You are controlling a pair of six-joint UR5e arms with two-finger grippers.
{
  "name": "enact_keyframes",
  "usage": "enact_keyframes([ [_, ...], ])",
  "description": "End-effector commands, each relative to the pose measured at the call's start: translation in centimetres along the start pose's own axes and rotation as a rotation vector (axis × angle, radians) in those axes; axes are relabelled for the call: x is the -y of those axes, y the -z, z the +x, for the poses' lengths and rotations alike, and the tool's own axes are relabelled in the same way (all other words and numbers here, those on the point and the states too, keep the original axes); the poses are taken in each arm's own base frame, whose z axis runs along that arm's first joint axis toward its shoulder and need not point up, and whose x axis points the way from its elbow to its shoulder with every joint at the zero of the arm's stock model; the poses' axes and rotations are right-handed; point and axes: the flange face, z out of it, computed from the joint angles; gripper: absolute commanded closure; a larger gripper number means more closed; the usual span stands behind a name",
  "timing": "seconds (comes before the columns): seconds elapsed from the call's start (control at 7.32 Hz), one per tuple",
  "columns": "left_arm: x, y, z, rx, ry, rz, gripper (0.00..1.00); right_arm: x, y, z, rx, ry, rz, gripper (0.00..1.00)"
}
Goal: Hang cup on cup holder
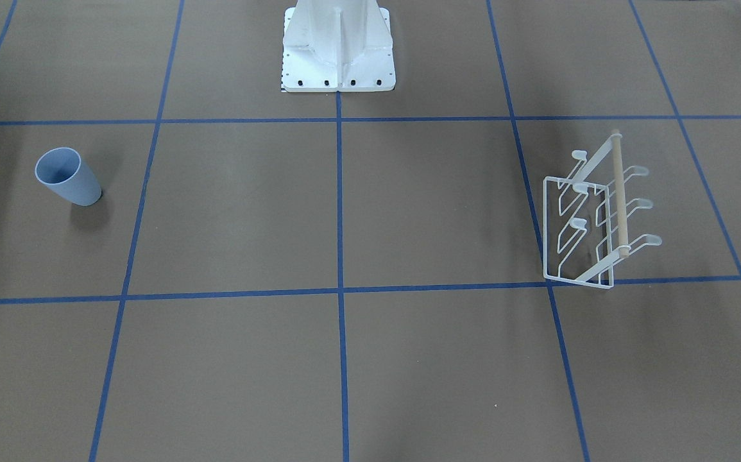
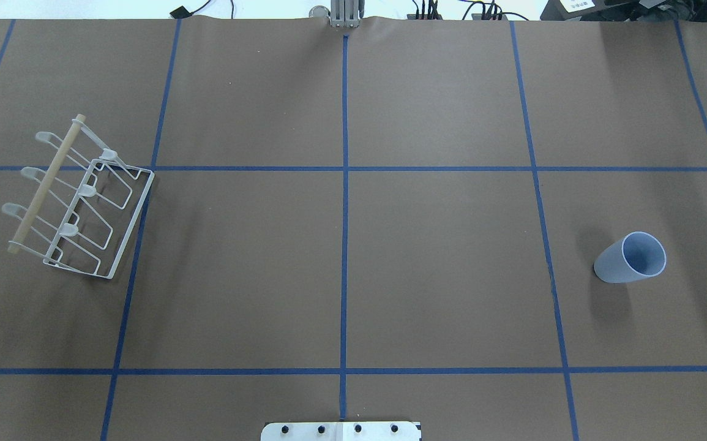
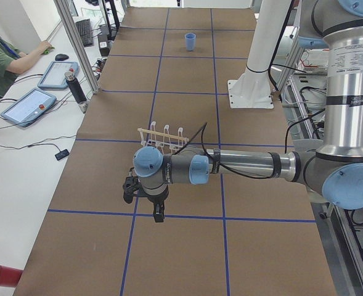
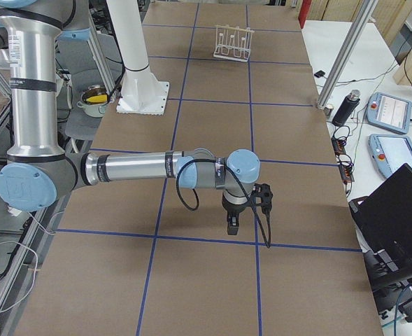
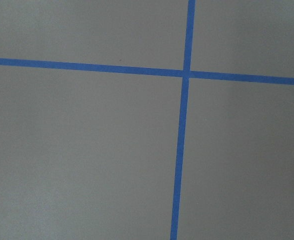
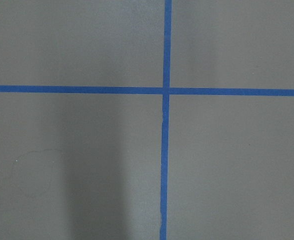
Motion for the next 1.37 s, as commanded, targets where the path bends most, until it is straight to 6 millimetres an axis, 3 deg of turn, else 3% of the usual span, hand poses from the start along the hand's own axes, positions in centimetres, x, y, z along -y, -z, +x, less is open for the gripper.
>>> enact_keyframes([
  [0.0,0.0,0.1,0.0,0.000,0.000,0.001,0.02,-0.3,-0.1,0.2,-0.001,0.047,0.015,0.00],
  [0.41,0.0,0.1,0.1,-0.002,-0.002,0.003,0.02,-0.3,-0.1,0.0,0.003,0.049,0.018,0.00],
  [0.55,0.2,0.3,0.4,-0.002,-0.002,0.005,0.02,0.5,0.8,-0.9,0.000,0.070,0.037,0.00],
  [0.68,0.6,1.1,1.2,0.000,-0.017,0.022,0.02,2.3,2.2,-3.8,0.001,0.123,0.065,0.00],
  [0.82,0.5,2.6,2.8,-0.012,-0.045,0.051,0.02,4.8,2.1,-8.3,-0.008,0.203,0.068,0.00],
  [0.96,0.4,3.8,4.2,-0.014,-0.076,0.077,0.01,5.2,1.3,-9.4,-0.031,0.206,0.063,0.00],
  [1.09,0.7,3.0,5.4,-0.014,-0.099,0.059,0.02,5.2,1.0,-11.7,0.011,0.257,0.089,0.00],
  [1.23,0.6,2.8,5.6,-0.019,-0.102,0.056,0.02,5.1,-1.0,-15.0,0.036,0.281,0.084,0.00],
])
